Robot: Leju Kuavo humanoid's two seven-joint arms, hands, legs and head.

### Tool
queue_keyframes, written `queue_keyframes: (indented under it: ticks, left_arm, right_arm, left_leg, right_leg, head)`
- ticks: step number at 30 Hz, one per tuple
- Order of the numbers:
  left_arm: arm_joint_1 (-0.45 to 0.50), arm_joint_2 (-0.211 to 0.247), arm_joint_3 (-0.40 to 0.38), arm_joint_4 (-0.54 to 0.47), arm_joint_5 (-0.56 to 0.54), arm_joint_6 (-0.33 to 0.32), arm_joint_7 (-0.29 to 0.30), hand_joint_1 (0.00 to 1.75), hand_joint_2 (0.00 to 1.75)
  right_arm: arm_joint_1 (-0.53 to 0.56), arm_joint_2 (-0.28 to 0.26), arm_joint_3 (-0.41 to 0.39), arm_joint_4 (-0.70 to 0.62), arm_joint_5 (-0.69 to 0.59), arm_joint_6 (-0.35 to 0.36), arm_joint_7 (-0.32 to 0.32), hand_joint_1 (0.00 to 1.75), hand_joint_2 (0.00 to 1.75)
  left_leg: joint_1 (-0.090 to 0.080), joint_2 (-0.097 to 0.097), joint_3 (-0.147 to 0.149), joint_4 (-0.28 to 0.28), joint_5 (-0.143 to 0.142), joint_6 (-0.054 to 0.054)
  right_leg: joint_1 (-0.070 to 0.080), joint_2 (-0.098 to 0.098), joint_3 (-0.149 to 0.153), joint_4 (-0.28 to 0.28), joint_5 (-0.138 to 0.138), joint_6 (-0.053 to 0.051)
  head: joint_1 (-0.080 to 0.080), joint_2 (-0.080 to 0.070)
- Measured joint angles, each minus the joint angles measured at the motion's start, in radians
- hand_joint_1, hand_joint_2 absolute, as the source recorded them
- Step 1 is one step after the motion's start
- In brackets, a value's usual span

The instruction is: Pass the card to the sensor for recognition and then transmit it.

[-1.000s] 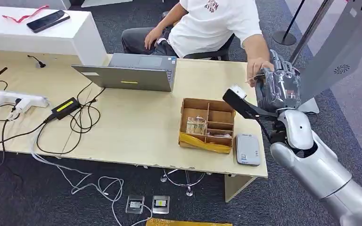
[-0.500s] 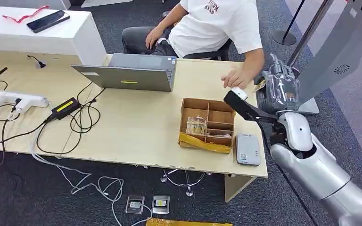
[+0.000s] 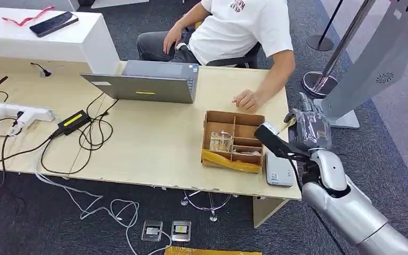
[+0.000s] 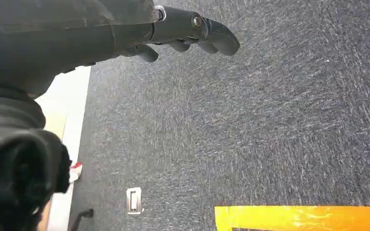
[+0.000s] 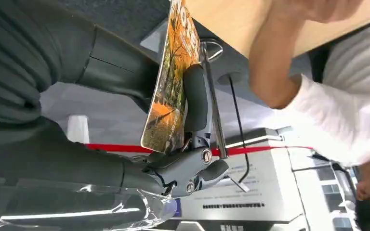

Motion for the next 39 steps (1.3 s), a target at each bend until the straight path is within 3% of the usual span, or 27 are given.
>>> queue_keyframes:
  ticks: [16,39]
  left_arm:
    - [0.0,0.0,0.002,0.0,-0.018,0.002,0.0,0.0,0.0]
    - [0.0,0.0,0.033,0.0,-0.024,0.018,0.0,0.0,0.0]
  right_arm:
    - [0.061,-0.009,0.002,0.038,0.004,0.023,-0.02,1.75,1.75]
    - [0.101,0.063,0.057,0.172,-0.035,0.028,-0.077,1.75,1.75]
  left_leg:
    - [0.0,0.001,0.0,0.0,0.0,0.0]
    - [0.0,0.001,0.0,0.0,0.0,0.0]
  right_leg:
    - [0.0,0.001,0.0,0.0,0.0,0.0]
    - [0.0,0.001,0.0,0.0,0.0,0.0]
  head:
    - [0.0,0.0]
    - [0.0,0.0]
